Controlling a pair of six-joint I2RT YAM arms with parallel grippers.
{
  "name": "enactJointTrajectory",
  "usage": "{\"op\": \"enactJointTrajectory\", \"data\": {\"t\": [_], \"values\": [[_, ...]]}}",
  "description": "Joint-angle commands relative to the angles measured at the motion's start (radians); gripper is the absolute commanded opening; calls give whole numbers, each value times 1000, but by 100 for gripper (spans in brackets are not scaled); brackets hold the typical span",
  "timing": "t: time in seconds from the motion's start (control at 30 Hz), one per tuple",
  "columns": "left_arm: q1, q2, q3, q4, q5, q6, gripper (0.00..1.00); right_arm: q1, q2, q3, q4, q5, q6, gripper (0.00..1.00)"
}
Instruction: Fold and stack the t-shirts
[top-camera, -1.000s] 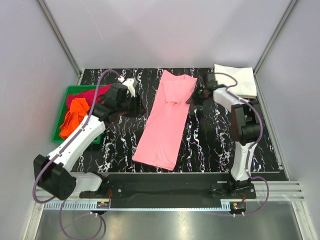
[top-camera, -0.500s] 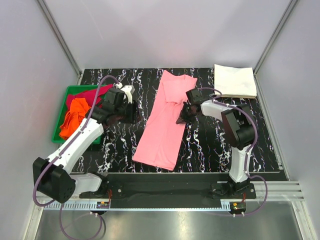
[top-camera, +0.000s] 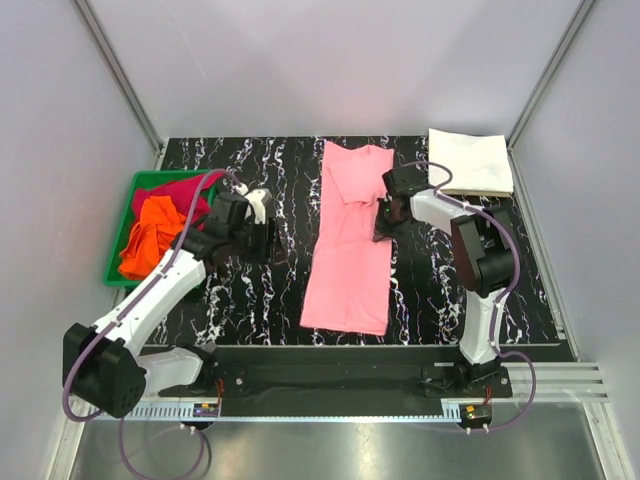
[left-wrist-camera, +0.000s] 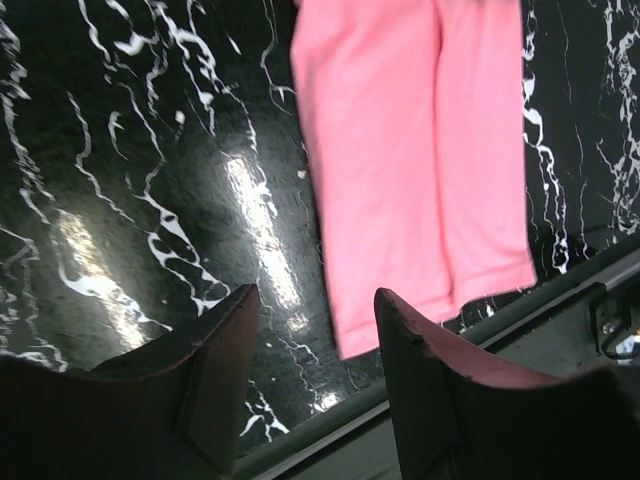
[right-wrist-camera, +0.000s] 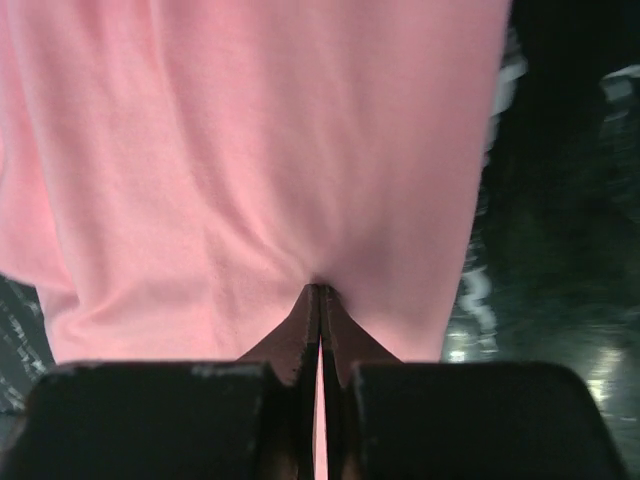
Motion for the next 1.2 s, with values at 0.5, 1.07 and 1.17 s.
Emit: {"op": "enactJointTrajectory", "data": {"t": [0.5, 1.07, 1.17], "values": [[-64, 43, -66, 249, 193, -144, 54, -72, -317, -177, -220, 62, 154, 12], [-322, 540, 93, 545, 129, -337, 10, -57, -577, -334, -231, 78, 199, 7], [-347, 592, 89, 551, 110, -345, 10, -46, -594, -357, -263, 80, 209, 6]]}}
